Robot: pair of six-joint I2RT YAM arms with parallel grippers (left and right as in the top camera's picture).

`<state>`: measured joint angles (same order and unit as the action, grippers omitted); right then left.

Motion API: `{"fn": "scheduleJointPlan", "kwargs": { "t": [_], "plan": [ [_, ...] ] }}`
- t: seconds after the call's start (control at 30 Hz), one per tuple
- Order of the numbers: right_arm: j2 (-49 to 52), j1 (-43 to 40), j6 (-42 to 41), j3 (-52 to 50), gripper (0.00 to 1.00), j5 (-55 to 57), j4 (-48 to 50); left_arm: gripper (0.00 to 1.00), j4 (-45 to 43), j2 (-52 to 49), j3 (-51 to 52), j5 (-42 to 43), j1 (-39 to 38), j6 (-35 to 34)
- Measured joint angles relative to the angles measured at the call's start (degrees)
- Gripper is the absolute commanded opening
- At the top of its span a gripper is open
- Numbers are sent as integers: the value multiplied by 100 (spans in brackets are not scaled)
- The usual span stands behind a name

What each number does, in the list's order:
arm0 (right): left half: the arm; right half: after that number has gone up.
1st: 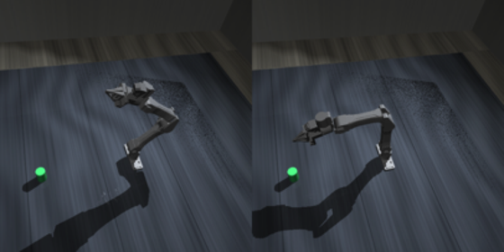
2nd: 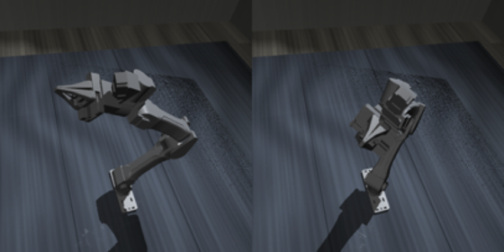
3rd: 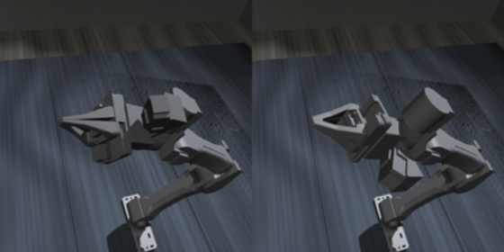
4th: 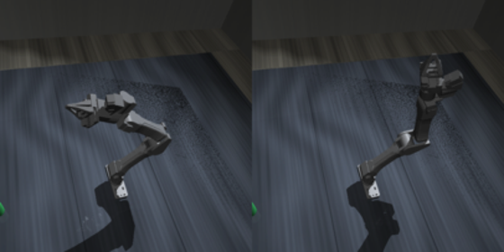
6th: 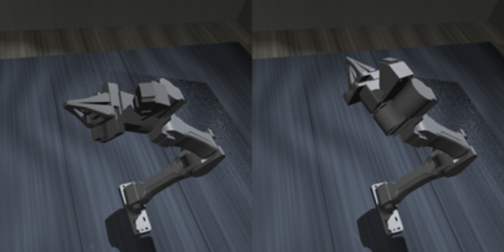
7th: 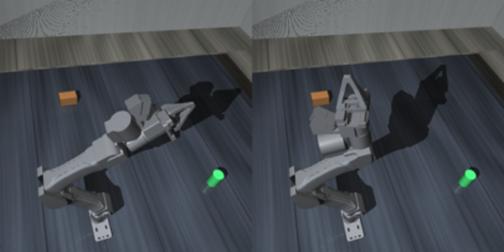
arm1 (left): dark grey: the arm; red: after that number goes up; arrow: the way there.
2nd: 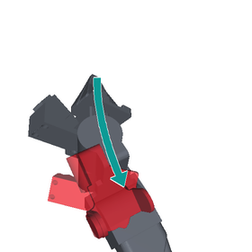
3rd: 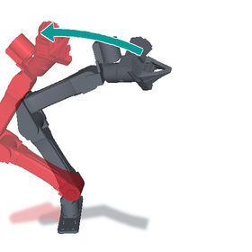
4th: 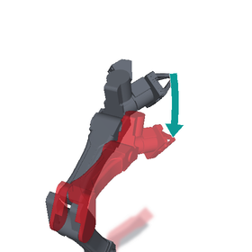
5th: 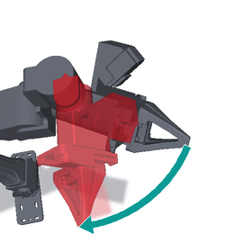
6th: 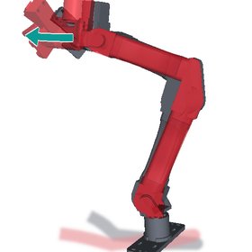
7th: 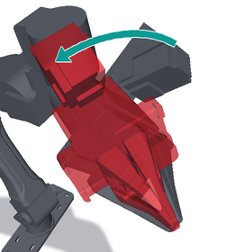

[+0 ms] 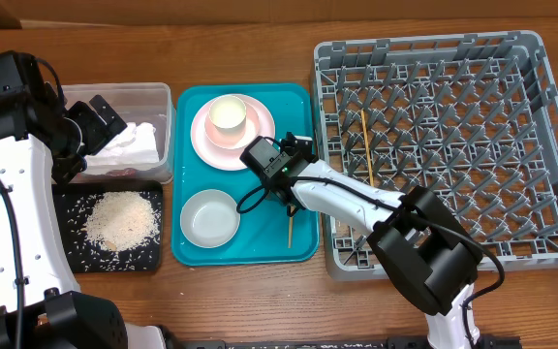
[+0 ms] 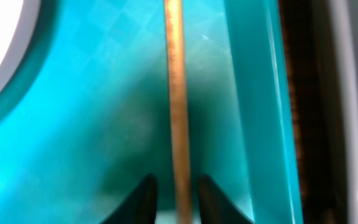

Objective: Sort waste into correct bins and load items into the dishwasher
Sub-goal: 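Lower the right gripper and pinch the second wooden chopstick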

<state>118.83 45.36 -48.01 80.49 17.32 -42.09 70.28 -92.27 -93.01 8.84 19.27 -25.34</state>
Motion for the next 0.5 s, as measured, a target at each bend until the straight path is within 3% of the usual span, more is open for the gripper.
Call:
{"fn": "scheduleJointPlan", "kwargs": {
  "t": [0.27,0.5],
  "plan": [
    [0,0,4,9,4,-31,-26,100,0,0,0,0,0,0],
    [0,0,2,15,4,-37,-35,100,0,0,0,0,0,0]
  ]
}}
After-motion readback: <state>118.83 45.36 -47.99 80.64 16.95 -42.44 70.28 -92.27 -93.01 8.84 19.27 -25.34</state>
